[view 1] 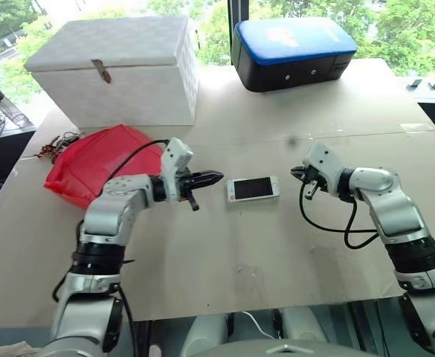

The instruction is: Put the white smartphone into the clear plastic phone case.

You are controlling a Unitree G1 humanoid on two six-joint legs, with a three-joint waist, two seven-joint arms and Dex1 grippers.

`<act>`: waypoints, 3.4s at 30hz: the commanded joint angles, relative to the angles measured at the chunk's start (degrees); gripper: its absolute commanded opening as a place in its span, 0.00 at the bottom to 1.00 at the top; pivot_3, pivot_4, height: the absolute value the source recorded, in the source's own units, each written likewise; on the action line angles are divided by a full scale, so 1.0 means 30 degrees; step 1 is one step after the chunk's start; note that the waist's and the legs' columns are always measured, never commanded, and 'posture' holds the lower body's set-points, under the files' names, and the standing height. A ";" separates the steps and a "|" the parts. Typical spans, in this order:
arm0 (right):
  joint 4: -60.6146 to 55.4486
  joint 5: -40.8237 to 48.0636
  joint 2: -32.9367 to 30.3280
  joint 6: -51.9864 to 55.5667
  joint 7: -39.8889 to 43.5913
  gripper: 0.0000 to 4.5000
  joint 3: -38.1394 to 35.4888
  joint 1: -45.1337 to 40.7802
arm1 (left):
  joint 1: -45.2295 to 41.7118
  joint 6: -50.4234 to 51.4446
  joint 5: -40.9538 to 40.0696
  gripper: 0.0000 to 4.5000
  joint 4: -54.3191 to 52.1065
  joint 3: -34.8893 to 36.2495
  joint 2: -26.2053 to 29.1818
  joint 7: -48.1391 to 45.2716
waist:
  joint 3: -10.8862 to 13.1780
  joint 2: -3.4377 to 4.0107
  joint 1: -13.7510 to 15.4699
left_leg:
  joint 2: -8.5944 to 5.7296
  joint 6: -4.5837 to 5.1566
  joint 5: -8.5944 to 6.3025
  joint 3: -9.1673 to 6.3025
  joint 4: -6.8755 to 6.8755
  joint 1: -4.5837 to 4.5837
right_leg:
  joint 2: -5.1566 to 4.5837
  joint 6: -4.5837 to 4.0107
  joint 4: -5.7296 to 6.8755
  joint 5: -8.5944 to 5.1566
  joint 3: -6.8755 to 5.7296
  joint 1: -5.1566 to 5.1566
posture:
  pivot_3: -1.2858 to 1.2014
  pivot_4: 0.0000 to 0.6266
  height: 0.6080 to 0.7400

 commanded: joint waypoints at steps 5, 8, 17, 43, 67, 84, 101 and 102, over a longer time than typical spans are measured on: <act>-0.0097 0.2153 0.1629 0.0860 -0.0301 0.00 0.0396 -0.0750 | -0.0145 -0.1284 0.1902 0.00 0.1027 -0.1916 -0.2610 0.3427 | 0.0012 -0.0020 0.0001 | 0.0003 0.0001 0.0000 0.0015 0.0012 -0.0004 | 0.0010 0.0000 0.0009 0.0000 0.0012 0.0001 | 0.52 0.24 1.00; 0.1182 0.1990 0.1860 0.0517 -0.0455 0.00 0.1037 -0.1076 | 0.0148 -0.1211 0.1926 0.00 0.0972 -0.2159 -0.3044 0.3767 | 0.0012 -0.0020 0.0038 | -0.0001 0.0001 0.0000 0.0019 0.0012 -0.0008 | 0.0001 0.0000 0.0006 0.0000 0.0010 -0.0005 | 0.52 0.24 1.00; 0.3513 0.1171 0.1214 -0.0276 -0.0067 0.00 0.2743 -0.1847 | 0.1083 -0.1290 0.2851 0.00 0.1479 -0.3393 -0.2120 0.3572 | 0.0006 -0.0019 0.0048 | 0.0000 0.0000 0.0000 0.0016 0.0011 0.0023 | -0.0002 0.0000 0.0000 0.0001 0.0005 0.0026 | 0.52 0.24 1.00; 1.2765 -0.1228 0.1632 0.0757 0.1853 0.00 0.6839 -0.1639 | 0.1103 -0.1914 0.3015 0.00 0.1509 -0.3510 -0.2535 0.4014 | -0.0686 -0.0143 0.0132 | 0.0014 0.0141 -0.0088 -0.0023 -0.0345 0.1109 | 0.0013 0.0011 -0.0360 -0.0013 -0.0012 0.1094 | 0.52 0.24 1.00; 0.8222 -0.0065 0.0042 0.2476 0.1609 0.00 0.6647 -0.0129 | 0.1032 -0.1727 0.3007 0.00 0.1487 -0.3674 -0.2470 0.3833 | -0.0610 -0.0098 0.0550 | 0.0037 0.0165 -0.0105 -0.0045 -0.0520 0.0997 | -0.0004 0.0011 -0.0641 -0.0010 -0.0035 0.1035 | 0.52 0.24 1.00; 1.3125 -0.1847 0.0575 0.1606 0.3642 0.00 0.8837 -0.1020 | 0.1222 -0.1520 0.2982 0.00 0.1126 -0.3598 -0.2586 0.4062 | -0.0953 -0.0171 0.0626 | 0.0034 0.0169 -0.0110 -0.0055 -0.0587 0.1053 | -0.0013 0.0008 -0.0688 -0.0011 -0.0042 0.1086 | 0.52 0.24 1.00; 1.3024 -0.2918 0.0417 0.1645 0.4478 0.00 0.9279 -0.0305 | 0.1129 -0.1416 0.2873 0.00 0.1176 -0.3483 -0.2653 0.4145 | -0.1088 -0.0165 0.0700 | 0.0032 0.0165 -0.0112 -0.0109 -0.0630 0.1069 | -0.0019 0.0008 -0.0733 -0.0018 -0.0091 0.1113 | 0.52 0.24 1.00; 1.2800 -0.2890 0.0306 0.1684 0.4586 0.00 0.9302 -0.0205 | 0.1132 -0.1419 0.2877 0.00 0.1171 -0.3486 -0.2654 0.4150 | -0.1089 -0.0165 0.0704 | 0.0031 0.0165 -0.0112 -0.0112 -0.0632 0.1069 | -0.0019 0.0007 -0.0736 -0.0018 -0.0093 0.1114 | 0.52 0.24 1.00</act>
